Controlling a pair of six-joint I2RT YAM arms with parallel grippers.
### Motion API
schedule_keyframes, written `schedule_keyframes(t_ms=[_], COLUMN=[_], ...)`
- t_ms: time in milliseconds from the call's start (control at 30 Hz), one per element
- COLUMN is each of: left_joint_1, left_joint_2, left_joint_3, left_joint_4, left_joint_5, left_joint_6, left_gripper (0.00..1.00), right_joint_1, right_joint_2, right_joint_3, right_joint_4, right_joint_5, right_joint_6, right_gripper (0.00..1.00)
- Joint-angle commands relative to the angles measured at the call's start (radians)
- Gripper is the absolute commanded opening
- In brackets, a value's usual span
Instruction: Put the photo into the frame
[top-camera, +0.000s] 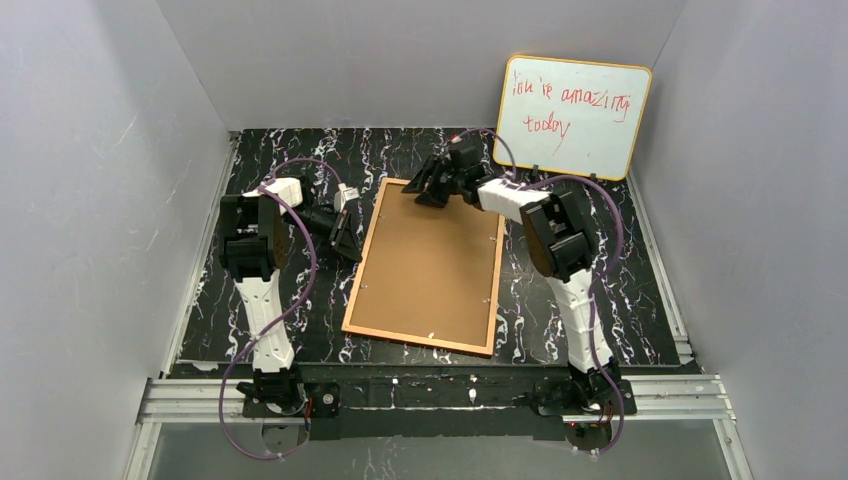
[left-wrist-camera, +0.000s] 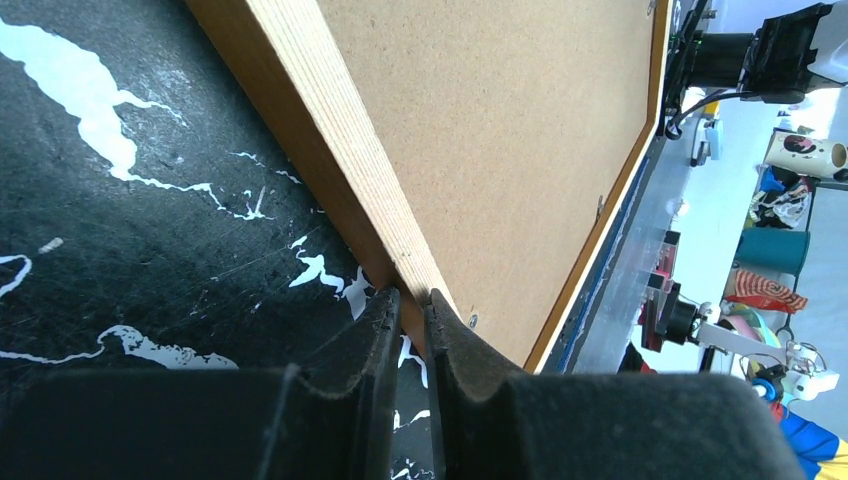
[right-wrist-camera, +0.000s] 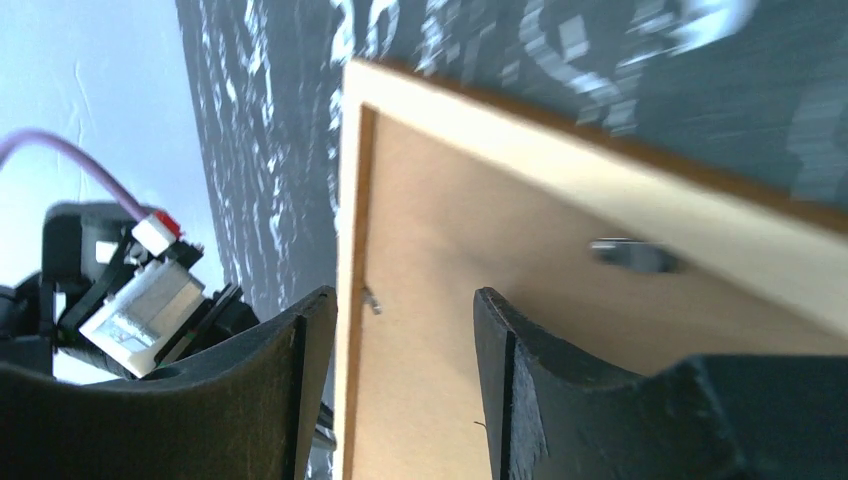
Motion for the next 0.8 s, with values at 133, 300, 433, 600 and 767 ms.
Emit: schedule_keyframes(t_ms=[133,300,433,600,767], left_joint_1=[-0.023,-0.023,-0.023,-0.023,-0.022], left_joint_2=[-0.012,-0.015,-0.016,-0.015,-0.011], left_joint_3=[-0.038,-0.039,-0.040,-0.039,-0.040], left_joint_4=[0.012,0.012,0.011,0.010,0.010], left_joint_5=[-0.071,-0.071,-0.071,-0.073,-0.070], left_joint_6=[0.046,0.048,0.052,0.055,0.057], left_gripper=[0.12,0.12,0.12,0.12,0.12], right_joint_1=[-0.078,-0.081,-0.081,-0.079,-0.078], right_joint_2=[-0.111,-0.099,-0.082,-0.073,-0.061], right_joint_3=[-0.130,-0.128,-0.112,-0.107,-0.099], right_joint_4=[-0.025,-0.037,-0.036,-0.025,-0.019], right_joint_5=[0.071,0.107,0.124,0.161,0.191], right_joint_6=[-0.060,-0.066,-0.062,-0.054,-0.049], right_gripper=[0.60,0.57,0.55,0.51,0.48])
